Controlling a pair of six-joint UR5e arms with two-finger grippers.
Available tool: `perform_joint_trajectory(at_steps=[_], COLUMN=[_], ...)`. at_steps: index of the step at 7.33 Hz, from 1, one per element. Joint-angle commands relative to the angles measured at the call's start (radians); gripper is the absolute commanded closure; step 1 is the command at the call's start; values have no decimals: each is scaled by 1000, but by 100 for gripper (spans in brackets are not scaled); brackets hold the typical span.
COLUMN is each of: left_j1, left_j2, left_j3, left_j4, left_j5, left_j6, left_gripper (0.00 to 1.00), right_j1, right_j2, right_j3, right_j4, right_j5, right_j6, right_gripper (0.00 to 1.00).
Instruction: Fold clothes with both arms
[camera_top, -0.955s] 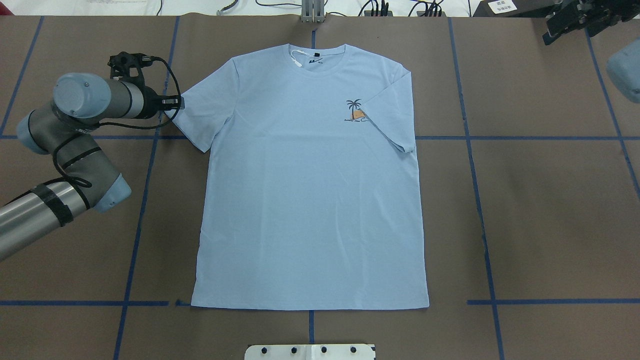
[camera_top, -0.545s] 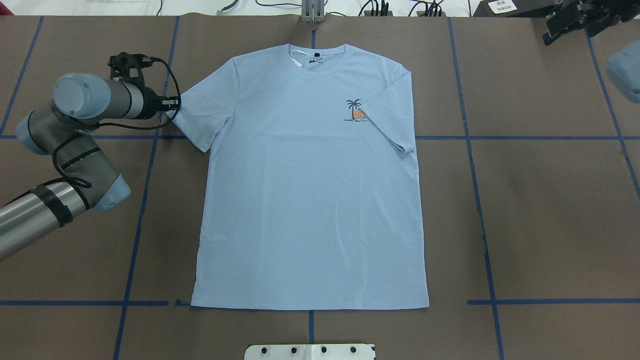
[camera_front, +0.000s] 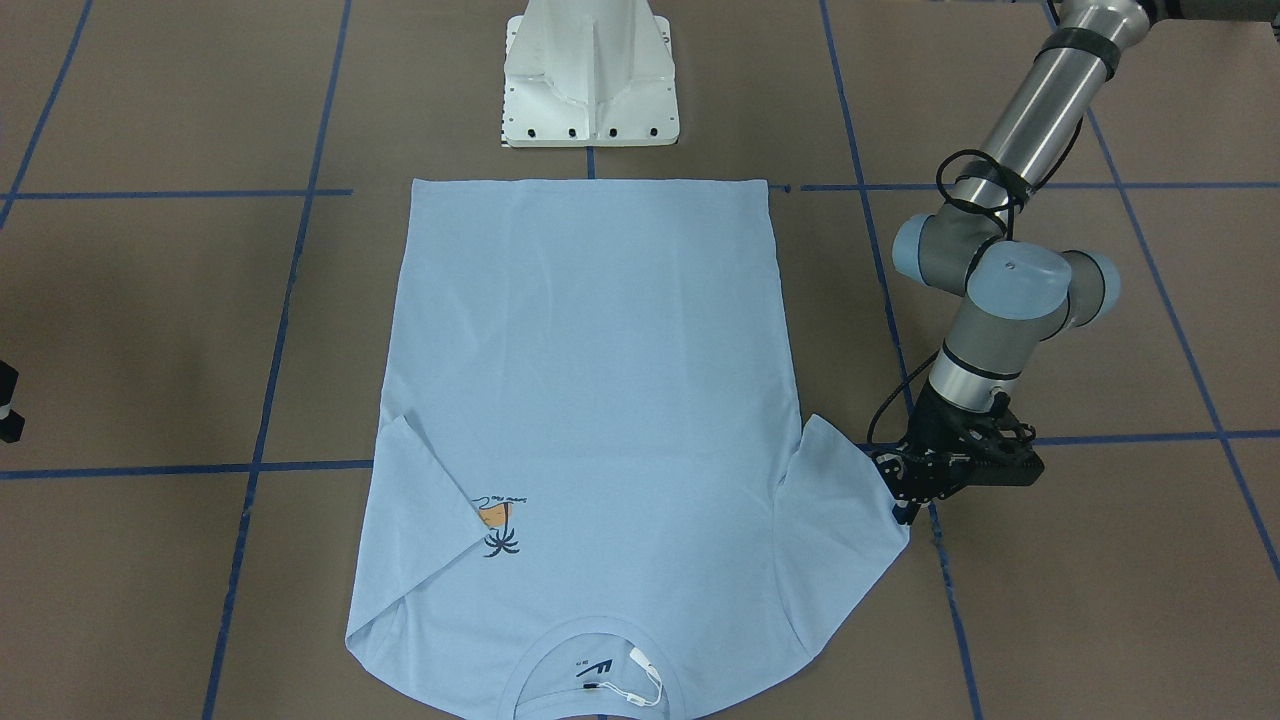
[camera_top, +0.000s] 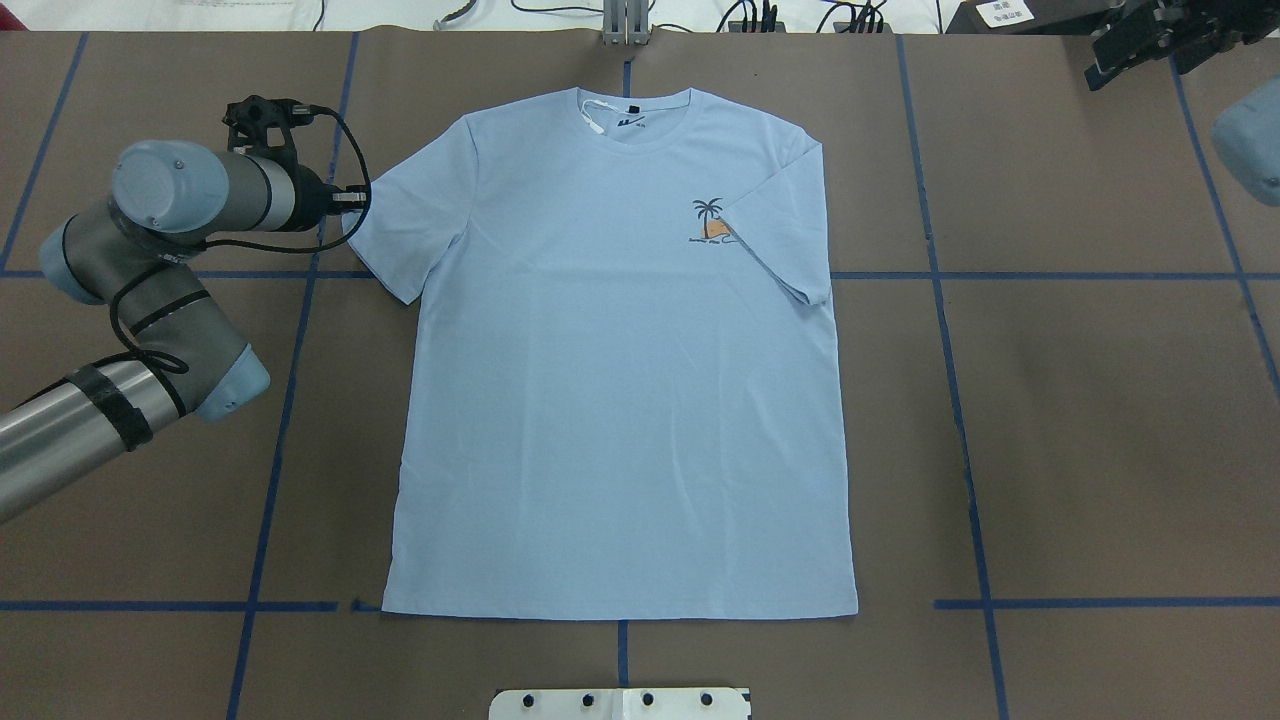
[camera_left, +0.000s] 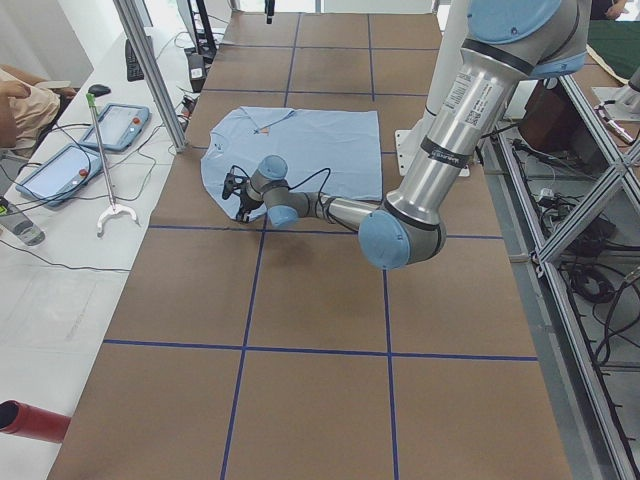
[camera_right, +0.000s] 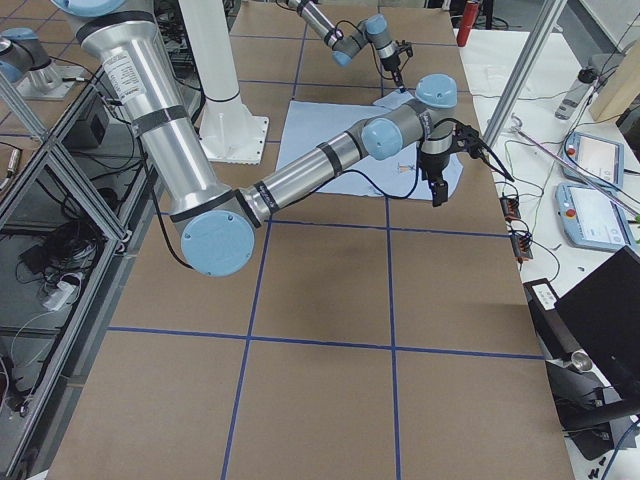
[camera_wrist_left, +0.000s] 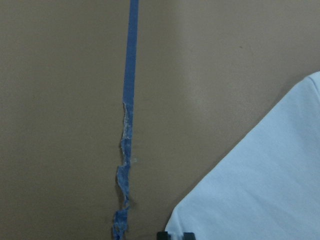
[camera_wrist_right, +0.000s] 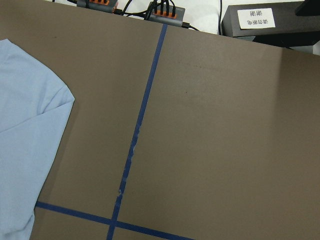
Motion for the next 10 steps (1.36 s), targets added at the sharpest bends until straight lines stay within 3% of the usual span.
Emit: perform_joint_trajectory(at_steps=[1, 5, 8, 10], left_j1=[26, 124, 124, 124], left_j2=[-67, -239, -319, -322], left_j3=[-93, -63, 53, 54], left_j4=[203, 385, 384, 382], left_j5=[6, 52, 55, 59], left_j6=[-22, -148, -191, -193], left_gripper=[100, 100, 100, 100], right_j1=[0, 0, 0, -2], right_j2=[-1, -1, -1, -1], right_j3=[3, 1, 0, -2], right_j4=[0, 5, 5, 5], right_j5=[0, 0, 0, 0], right_j6=[6, 9, 11, 12], right_gripper=[0, 0, 0, 0])
